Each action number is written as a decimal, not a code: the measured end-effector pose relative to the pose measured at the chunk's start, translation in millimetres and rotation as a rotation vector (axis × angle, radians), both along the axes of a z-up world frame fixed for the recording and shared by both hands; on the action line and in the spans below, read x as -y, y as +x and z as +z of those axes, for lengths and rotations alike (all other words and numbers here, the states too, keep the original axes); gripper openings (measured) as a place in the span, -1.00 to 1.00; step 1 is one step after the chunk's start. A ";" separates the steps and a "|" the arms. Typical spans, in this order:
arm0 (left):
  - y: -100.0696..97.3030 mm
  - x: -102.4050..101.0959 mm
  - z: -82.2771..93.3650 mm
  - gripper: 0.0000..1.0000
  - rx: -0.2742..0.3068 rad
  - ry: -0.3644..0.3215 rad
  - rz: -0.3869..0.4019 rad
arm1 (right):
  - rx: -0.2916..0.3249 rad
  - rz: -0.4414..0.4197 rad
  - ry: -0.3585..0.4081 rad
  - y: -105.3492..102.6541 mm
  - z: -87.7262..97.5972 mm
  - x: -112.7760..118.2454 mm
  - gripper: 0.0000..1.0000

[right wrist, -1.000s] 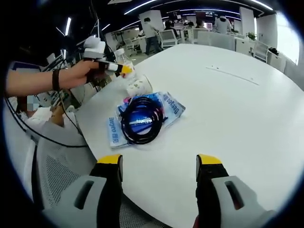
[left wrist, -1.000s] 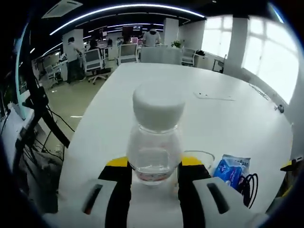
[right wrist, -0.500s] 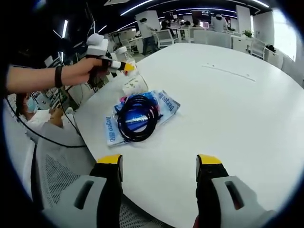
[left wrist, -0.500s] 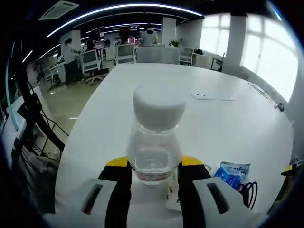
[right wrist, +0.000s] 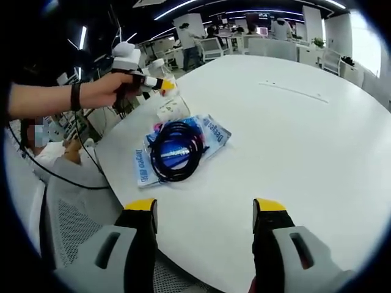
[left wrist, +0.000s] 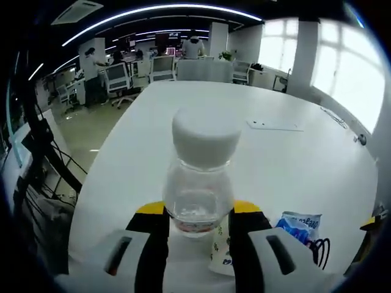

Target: Arrange the tabletop items into an orderly group along one side of the table until the central work area is clear of visible clutter.

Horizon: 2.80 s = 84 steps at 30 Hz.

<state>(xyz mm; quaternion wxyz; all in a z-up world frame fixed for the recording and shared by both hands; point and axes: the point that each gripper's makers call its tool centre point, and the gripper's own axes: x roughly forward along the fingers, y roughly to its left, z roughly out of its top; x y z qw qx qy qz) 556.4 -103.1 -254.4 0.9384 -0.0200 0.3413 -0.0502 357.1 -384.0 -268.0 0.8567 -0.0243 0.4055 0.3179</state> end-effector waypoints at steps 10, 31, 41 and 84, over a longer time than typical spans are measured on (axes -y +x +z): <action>-1.2 1.3 -0.2 -0.24 -0.021 0.000 -0.023 | -0.013 -0.015 0.011 -4.0 -3.8 3.3 0.27; -26.2 -5.7 -3.0 -0.13 -0.028 -0.072 -0.067 | 0.005 -0.031 0.025 -10.0 -2.7 5.6 0.28; -49.5 -10.3 -10.7 -0.06 -0.053 -0.171 -0.044 | 0.004 -0.037 0.031 -13.9 -4.6 3.9 0.28; -55.5 46.4 -39.9 0.09 -0.189 -0.196 -0.200 | -0.012 -0.064 0.069 -16.3 -12.5 5.5 0.27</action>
